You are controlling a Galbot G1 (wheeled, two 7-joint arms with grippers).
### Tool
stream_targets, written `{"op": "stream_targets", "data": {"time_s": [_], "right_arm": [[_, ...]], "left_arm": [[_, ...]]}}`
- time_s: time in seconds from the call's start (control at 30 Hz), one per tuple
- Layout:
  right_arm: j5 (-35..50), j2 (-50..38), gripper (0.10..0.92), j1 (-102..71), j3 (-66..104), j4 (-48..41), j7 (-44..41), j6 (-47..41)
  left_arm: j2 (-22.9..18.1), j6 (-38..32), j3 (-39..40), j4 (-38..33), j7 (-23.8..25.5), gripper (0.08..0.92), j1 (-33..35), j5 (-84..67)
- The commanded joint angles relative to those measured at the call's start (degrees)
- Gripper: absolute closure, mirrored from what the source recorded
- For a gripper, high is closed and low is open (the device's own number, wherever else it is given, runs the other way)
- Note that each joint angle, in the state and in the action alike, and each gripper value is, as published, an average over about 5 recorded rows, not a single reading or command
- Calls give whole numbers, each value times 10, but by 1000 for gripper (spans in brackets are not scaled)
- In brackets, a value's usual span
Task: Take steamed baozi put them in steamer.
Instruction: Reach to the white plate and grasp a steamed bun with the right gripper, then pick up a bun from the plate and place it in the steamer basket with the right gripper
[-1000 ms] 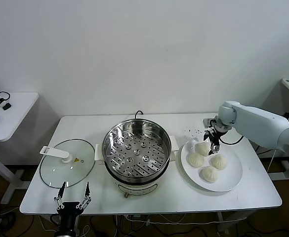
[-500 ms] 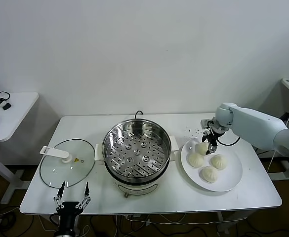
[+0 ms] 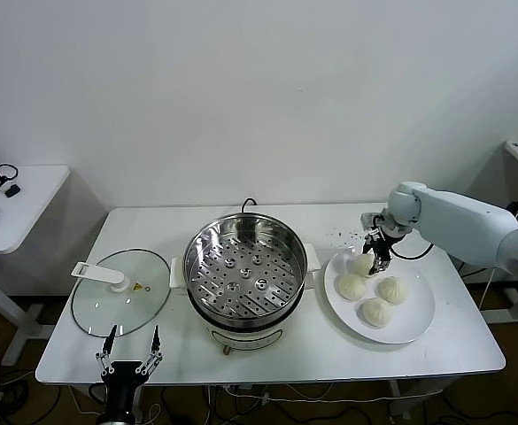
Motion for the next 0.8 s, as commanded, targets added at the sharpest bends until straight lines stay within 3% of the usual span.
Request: {"op": "stream_targets", "data": {"time_s": [0.03,0.4,0.57,0.8], "right_arm": [[-1,-19,402,87,-50,73,-3,25],[78,21,423,288,-170,160,-21,237],[80,70,429,341,-184,177,-15,355],[69,153,423,358,-165,197,0,450]], "left_arm": [[0,-1,1,-1,0,177,1,1],[2,-2,0,-1,-2,177,3,6],[0,-2,3,-2,-2,177,1,8],[-3,-3,7,-1,-3,177,1,10]]}}
